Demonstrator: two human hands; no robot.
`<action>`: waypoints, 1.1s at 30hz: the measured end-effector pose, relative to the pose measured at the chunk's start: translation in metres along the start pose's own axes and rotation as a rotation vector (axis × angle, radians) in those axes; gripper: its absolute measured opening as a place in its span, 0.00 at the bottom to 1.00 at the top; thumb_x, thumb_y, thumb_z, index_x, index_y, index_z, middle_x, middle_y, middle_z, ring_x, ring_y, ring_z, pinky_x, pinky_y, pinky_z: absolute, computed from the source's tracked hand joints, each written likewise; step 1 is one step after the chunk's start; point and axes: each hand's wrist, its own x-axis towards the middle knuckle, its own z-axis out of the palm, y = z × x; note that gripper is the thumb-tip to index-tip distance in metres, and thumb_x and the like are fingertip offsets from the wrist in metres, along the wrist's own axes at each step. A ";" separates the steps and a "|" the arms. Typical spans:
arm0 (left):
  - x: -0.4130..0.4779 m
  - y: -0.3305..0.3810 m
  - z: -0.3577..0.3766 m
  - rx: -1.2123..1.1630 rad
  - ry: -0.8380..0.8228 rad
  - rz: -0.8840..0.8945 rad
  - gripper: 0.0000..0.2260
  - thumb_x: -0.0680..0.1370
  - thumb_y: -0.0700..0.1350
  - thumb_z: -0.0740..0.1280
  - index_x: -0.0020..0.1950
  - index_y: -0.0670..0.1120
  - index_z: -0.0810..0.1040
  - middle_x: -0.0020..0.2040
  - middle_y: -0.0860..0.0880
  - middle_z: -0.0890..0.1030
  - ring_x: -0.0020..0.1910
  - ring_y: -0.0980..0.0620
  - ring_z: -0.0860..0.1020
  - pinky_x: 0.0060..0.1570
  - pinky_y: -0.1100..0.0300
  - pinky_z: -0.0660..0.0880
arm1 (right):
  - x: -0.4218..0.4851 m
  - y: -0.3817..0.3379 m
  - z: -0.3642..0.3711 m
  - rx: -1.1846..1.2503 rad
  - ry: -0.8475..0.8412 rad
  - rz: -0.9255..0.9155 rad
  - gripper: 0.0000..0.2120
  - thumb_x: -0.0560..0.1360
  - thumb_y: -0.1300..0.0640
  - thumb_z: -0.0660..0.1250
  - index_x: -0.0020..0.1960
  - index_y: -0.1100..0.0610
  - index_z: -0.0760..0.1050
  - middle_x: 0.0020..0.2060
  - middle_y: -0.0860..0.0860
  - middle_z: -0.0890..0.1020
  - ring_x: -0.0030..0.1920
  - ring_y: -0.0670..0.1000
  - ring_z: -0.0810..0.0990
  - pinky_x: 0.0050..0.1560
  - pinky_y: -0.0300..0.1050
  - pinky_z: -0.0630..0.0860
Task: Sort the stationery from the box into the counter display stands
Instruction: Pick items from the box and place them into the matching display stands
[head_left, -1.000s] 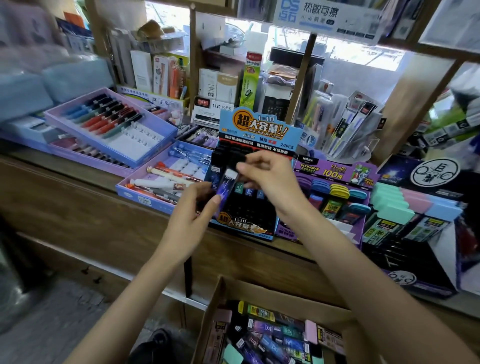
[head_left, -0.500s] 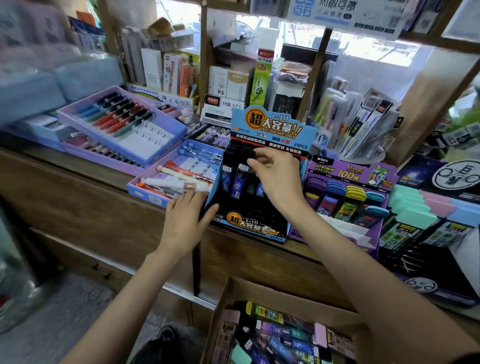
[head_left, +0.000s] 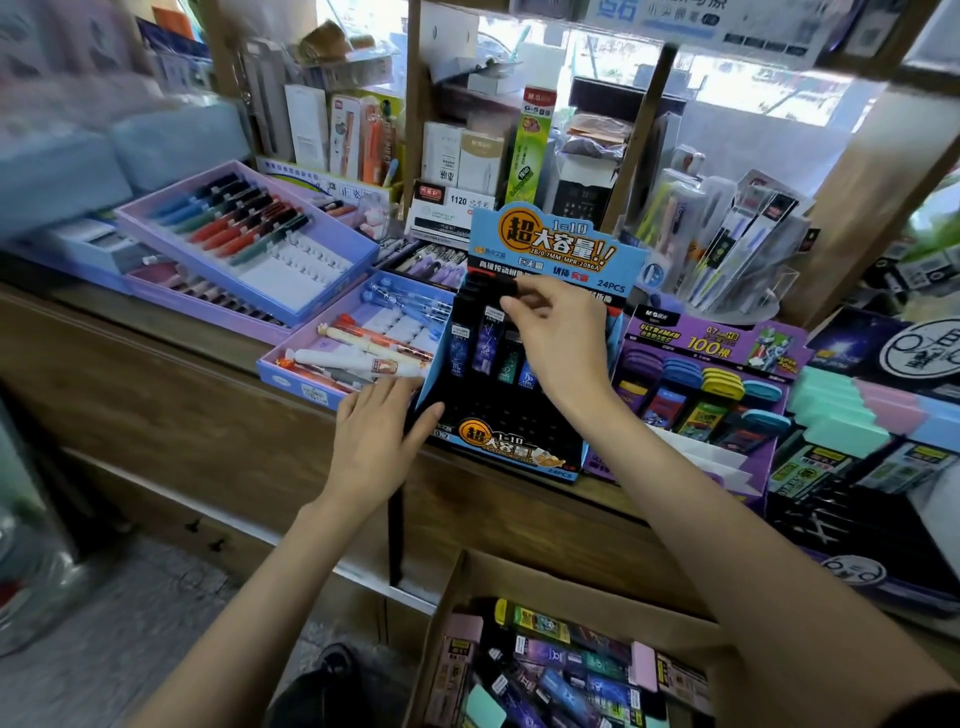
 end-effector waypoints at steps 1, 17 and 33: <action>0.000 0.000 0.000 0.001 0.001 -0.002 0.17 0.80 0.53 0.60 0.62 0.45 0.74 0.56 0.46 0.77 0.57 0.45 0.73 0.56 0.54 0.61 | 0.000 0.001 0.000 -0.016 -0.008 -0.012 0.10 0.73 0.60 0.70 0.54 0.60 0.81 0.39 0.47 0.80 0.41 0.45 0.78 0.50 0.39 0.76; 0.005 0.003 -0.008 -0.055 -0.074 -0.015 0.19 0.79 0.53 0.61 0.66 0.44 0.72 0.59 0.45 0.76 0.61 0.45 0.71 0.59 0.53 0.62 | -0.003 0.009 0.003 -0.248 -0.233 0.098 0.12 0.75 0.54 0.68 0.45 0.63 0.82 0.37 0.56 0.83 0.39 0.53 0.81 0.47 0.48 0.78; -0.151 0.054 0.047 -0.413 -0.497 0.080 0.11 0.77 0.45 0.66 0.59 0.46 0.75 0.54 0.50 0.75 0.53 0.55 0.76 0.51 0.67 0.70 | -0.194 0.086 -0.145 -0.324 -0.695 0.136 0.13 0.76 0.54 0.67 0.60 0.53 0.78 0.56 0.47 0.80 0.53 0.43 0.77 0.59 0.41 0.74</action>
